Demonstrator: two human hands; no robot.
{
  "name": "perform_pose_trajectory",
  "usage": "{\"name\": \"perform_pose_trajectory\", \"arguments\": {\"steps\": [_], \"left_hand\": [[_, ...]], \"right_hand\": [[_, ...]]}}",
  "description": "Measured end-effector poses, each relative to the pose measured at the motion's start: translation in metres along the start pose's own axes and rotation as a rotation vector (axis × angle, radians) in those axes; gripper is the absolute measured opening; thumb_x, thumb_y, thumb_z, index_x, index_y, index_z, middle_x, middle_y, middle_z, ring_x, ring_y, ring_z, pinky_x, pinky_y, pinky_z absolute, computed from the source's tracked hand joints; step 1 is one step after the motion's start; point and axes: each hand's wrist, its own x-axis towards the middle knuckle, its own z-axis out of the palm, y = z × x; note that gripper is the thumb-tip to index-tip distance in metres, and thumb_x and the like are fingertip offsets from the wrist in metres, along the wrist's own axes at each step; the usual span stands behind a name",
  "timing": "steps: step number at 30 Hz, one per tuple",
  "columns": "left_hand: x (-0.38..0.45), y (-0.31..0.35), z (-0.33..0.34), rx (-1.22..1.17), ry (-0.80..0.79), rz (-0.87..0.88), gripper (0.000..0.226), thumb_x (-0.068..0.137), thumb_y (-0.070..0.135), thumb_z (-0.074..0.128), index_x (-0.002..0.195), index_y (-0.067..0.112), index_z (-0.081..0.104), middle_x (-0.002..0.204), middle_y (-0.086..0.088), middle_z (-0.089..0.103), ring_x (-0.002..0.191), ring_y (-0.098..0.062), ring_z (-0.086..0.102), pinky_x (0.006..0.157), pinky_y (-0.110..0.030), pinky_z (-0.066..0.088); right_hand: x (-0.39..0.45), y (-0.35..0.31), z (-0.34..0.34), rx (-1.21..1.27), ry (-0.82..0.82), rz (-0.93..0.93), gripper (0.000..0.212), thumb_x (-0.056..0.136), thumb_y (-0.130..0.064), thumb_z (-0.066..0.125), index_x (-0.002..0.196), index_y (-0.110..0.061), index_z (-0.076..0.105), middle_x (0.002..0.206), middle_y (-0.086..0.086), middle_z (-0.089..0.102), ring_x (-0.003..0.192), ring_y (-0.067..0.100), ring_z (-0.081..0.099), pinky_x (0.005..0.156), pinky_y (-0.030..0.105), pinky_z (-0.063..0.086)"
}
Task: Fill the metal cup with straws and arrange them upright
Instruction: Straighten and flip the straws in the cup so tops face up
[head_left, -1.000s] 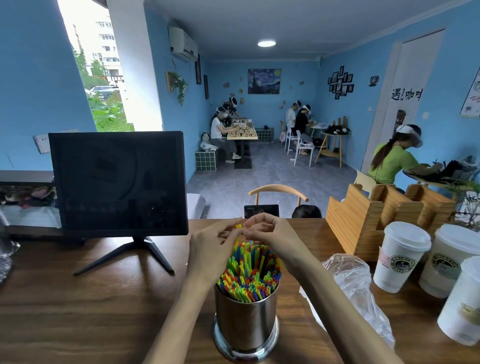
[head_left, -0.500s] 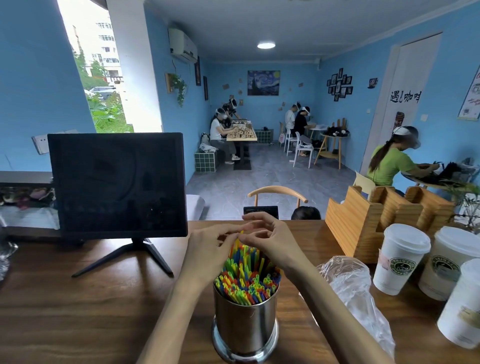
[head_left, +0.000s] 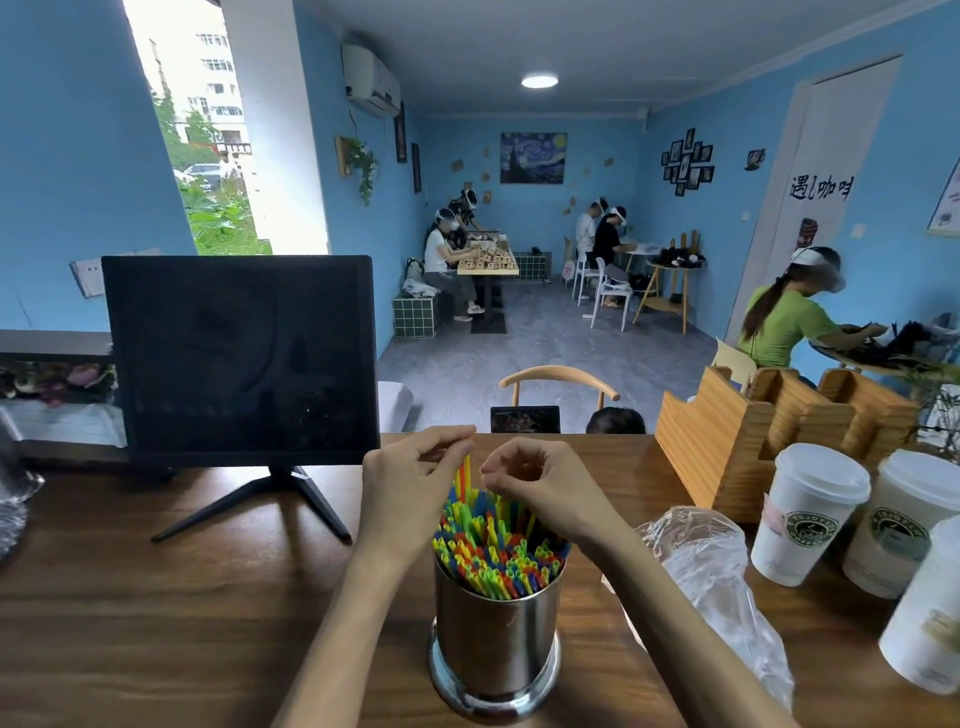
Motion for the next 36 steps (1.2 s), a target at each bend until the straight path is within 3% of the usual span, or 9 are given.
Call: {"name": "perform_pose_trajectory", "arguments": {"steps": [11, 19, 25, 28, 30, 31, 33, 36], "left_hand": [[0.004, 0.021, -0.012, -0.02, 0.069, 0.088, 0.02, 0.091, 0.014, 0.073, 0.106, 0.027, 0.077, 0.093, 0.018, 0.074, 0.089, 0.009, 0.068, 0.073, -0.005, 0.05], [0.006, 0.039, -0.023, -0.163, 0.332, 0.142, 0.014, 0.094, 0.019, 0.073, 0.105, 0.025, 0.076, 0.094, 0.006, 0.078, 0.08, -0.009, 0.074, 0.07, -0.025, 0.059], [0.004, 0.057, -0.031, -0.393, 0.476, 0.104, 0.012, 0.095, 0.015, 0.072, 0.107, 0.018, 0.075, 0.099, 0.0, 0.078, 0.094, -0.017, 0.076, 0.08, -0.043, 0.062], [0.0, 0.064, -0.036, -0.5, 0.512, 0.056, 0.012, 0.096, 0.013, 0.07, 0.107, 0.016, 0.073, 0.097, 0.005, 0.079, 0.098, -0.016, 0.075, 0.079, -0.034, 0.063], [-0.002, 0.067, -0.039, -0.529, 0.521, 0.043, 0.012, 0.096, 0.013, 0.069, 0.107, 0.017, 0.072, 0.097, 0.009, 0.079, 0.099, -0.014, 0.075, 0.078, -0.029, 0.062], [-0.002, 0.067, -0.04, -0.543, 0.526, 0.037, 0.013, 0.096, 0.013, 0.069, 0.108, 0.016, 0.072, 0.098, 0.008, 0.079, 0.1, -0.014, 0.075, 0.077, -0.029, 0.062], [-0.003, 0.066, -0.043, -0.585, 0.524, 0.006, 0.013, 0.095, 0.01, 0.07, 0.108, 0.012, 0.072, 0.099, 0.005, 0.079, 0.1, -0.016, 0.075, 0.075, -0.029, 0.063], [-0.005, 0.064, -0.046, -0.654, 0.427, -0.084, 0.013, 0.089, 0.01, 0.073, 0.101, 0.012, 0.074, 0.095, 0.0, 0.079, 0.094, -0.019, 0.076, 0.072, -0.027, 0.062]], "right_hand": [[-0.004, -0.005, 0.003, -0.014, 0.055, 0.018, 0.016, 0.088, -0.037, 0.076, 0.087, -0.022, 0.079, 0.087, -0.009, 0.073, 0.086, 0.005, 0.069, 0.08, 0.026, 0.058], [-0.006, -0.013, 0.002, -0.133, -0.058, 0.041, 0.021, 0.087, -0.047, 0.074, 0.081, -0.029, 0.082, 0.091, -0.011, 0.068, 0.087, 0.005, 0.064, 0.075, 0.024, 0.051], [-0.009, -0.024, 0.007, -0.204, -0.042, 0.038, 0.026, 0.092, -0.057, 0.064, 0.079, -0.038, 0.076, 0.088, -0.017, 0.074, 0.091, 0.0, 0.065, 0.093, 0.041, 0.052], [-0.01, -0.028, 0.011, -0.264, -0.002, 0.066, 0.029, 0.089, -0.072, 0.054, 0.087, -0.049, 0.073, 0.092, -0.026, 0.074, 0.106, 0.0, 0.063, 0.107, 0.049, 0.04], [-0.01, -0.032, 0.011, -0.153, 0.0, 0.069, 0.031, 0.088, -0.073, 0.055, 0.099, -0.05, 0.072, 0.098, -0.022, 0.076, 0.108, 0.0, 0.066, 0.109, 0.047, 0.04], [-0.011, -0.036, 0.011, -0.039, -0.008, 0.076, 0.036, 0.09, -0.069, 0.057, 0.11, -0.042, 0.072, 0.099, -0.017, 0.077, 0.105, 0.0, 0.067, 0.107, 0.042, 0.042], [-0.011, -0.046, 0.009, 0.246, -0.01, 0.131, 0.044, 0.093, -0.058, 0.059, 0.12, -0.025, 0.069, 0.101, -0.007, 0.078, 0.097, 0.003, 0.068, 0.096, 0.03, 0.046], [-0.004, -0.059, 0.003, 0.762, 0.038, 0.26, 0.047, 0.093, -0.044, 0.061, 0.117, -0.004, 0.065, 0.106, 0.009, 0.078, 0.089, 0.017, 0.071, 0.074, 0.023, 0.052]]}}
